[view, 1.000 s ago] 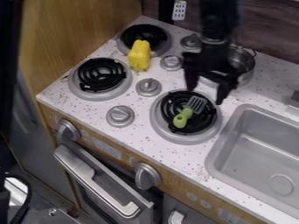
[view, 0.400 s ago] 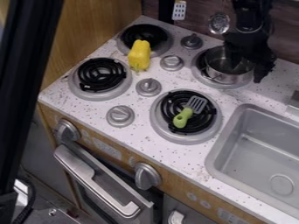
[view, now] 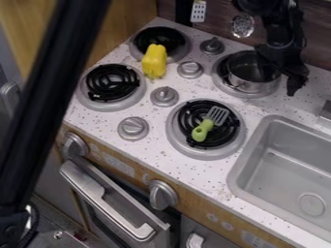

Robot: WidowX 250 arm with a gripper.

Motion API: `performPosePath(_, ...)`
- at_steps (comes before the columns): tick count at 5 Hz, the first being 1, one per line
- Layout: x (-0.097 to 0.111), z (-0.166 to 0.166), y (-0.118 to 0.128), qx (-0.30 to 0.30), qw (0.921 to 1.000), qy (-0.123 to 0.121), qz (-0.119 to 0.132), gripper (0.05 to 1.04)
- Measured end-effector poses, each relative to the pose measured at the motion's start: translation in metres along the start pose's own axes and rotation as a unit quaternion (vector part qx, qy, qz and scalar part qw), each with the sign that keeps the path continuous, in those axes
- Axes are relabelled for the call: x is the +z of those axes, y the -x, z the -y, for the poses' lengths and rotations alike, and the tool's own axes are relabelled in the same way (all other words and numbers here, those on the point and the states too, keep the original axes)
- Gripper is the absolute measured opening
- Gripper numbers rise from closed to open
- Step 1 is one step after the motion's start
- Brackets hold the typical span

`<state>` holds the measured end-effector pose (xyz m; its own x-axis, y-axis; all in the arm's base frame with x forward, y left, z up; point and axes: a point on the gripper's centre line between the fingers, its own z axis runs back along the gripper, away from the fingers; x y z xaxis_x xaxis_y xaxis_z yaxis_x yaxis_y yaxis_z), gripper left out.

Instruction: Moved the silver pot to the left down burner

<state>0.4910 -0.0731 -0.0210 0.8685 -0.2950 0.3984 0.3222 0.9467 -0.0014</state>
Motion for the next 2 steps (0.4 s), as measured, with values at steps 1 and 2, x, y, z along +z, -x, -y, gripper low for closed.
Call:
performPosePath(1, -0.0111, -0.0037, 0.0103, 0.003, 0.9999, 0.001, -0.016, 0.952)
performPosePath(2, -0.0132, -0.0089, 0.0158, 0.002, 0.9997, -0.009, -0.021, 0.67)
